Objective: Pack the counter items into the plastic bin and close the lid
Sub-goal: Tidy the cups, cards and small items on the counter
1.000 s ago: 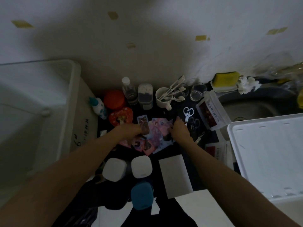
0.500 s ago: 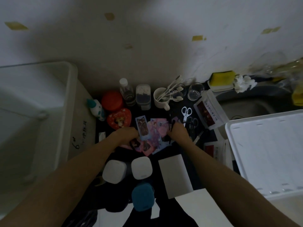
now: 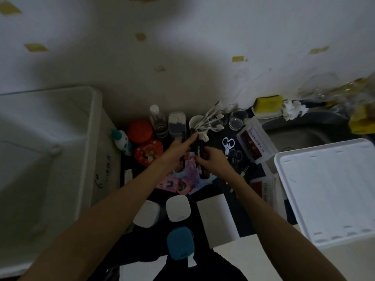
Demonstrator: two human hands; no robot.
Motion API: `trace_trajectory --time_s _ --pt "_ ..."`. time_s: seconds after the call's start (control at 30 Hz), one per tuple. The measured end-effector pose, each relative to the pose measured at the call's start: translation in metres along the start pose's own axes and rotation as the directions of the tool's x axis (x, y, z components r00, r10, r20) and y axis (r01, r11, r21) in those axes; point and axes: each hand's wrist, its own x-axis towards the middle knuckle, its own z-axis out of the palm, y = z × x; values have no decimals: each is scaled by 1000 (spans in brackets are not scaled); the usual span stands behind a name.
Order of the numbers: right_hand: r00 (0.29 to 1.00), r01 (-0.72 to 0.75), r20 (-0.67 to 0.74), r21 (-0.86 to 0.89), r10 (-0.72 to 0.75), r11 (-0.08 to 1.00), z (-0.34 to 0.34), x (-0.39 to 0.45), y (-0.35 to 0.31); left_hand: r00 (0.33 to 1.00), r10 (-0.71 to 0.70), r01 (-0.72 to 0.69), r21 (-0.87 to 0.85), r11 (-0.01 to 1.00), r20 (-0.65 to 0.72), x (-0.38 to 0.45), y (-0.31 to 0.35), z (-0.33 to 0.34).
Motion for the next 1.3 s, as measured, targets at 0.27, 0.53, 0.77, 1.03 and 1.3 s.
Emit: trace_trajectory --time_s 0.27,0.53,0.77,1.03,1.3 --pt "987 -25 -155 151 49 988 5 -13 -7 997 -24 14 -123 992 -79 -15 -5 4" --pt "978 170 -114 -24 -172 985 -20 -13 -35 987 -148 161 -427 890 63 -28 -7 17" --pt "952 145 -268 -22 -146 989 -39 -13 3 998 -66 68 -559 826 23 -23 -4 8" --pt "947 -319 -85 -383 311 867 6 -13 95 991 -122 78 -475 877 -63 -19 -19 -8" --pt "945 -325 -145 -533 294 781 17 -23 84 979 -157 89 -417 905 -131 -16 -28 -18"
